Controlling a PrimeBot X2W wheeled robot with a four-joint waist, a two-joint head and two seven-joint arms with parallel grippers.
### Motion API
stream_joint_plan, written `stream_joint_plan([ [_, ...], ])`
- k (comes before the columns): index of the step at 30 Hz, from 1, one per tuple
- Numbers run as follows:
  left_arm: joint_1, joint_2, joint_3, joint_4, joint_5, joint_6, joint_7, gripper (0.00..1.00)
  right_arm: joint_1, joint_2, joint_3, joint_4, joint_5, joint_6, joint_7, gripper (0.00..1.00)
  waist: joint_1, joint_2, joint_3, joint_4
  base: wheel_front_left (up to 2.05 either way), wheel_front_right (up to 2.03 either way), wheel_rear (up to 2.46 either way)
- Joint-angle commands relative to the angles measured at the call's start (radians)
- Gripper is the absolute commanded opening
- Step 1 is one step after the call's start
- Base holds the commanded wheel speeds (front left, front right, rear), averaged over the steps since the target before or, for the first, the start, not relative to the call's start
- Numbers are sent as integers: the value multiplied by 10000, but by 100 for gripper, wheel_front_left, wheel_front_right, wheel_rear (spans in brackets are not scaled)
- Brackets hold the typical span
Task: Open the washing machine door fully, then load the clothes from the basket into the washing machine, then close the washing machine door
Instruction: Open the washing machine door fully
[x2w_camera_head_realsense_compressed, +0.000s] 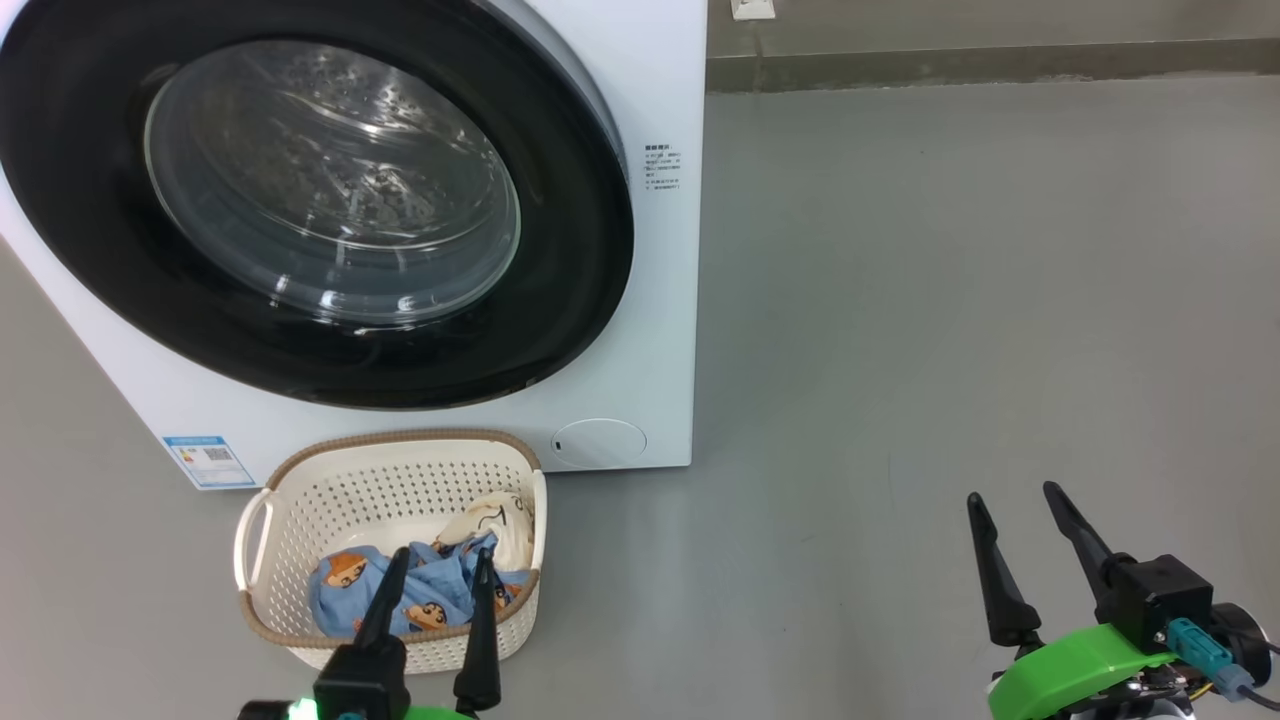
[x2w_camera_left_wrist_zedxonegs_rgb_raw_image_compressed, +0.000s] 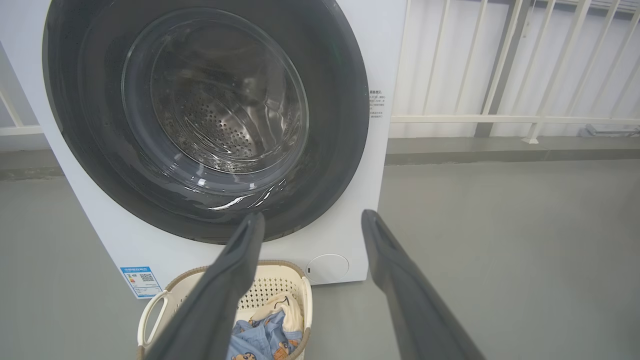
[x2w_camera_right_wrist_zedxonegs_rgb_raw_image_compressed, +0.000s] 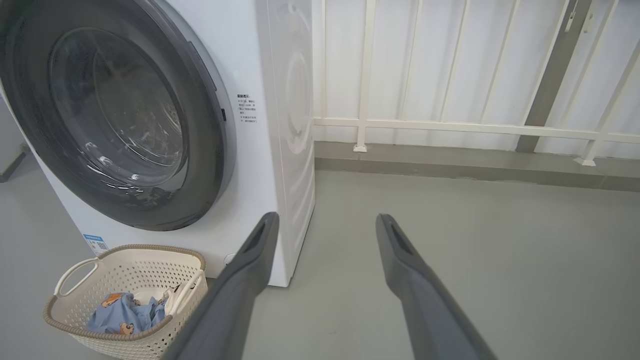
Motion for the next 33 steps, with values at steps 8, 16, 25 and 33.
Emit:
stream_joint_plan([
  [8, -376, 43, 311, -319, 116, 73, -65, 100, -314, -75, 441, -332, 61, 90, -93, 100, 0, 0, -10, -18, 0, 0, 0],
  [16, -369, 43, 305, -291, 118, 76, -65, 100, -294, -75, 453, -336, 59, 90, -137, 100, 0, 0, -6, 0, 0, 0, 0],
  [25, -355, 43, 312, -201, 62, 107, -65, 100, -318, -75, 519, -365, 114, 90, -224, 100, 0, 0, 21, -17, 0, 0, 0],
  [33, -357, 43, 316, -208, 21, 133, -65, 100, -319, -75, 721, -427, 338, 90, -219, 0, 0, 0, 74, 4, 0, 0, 0],
])
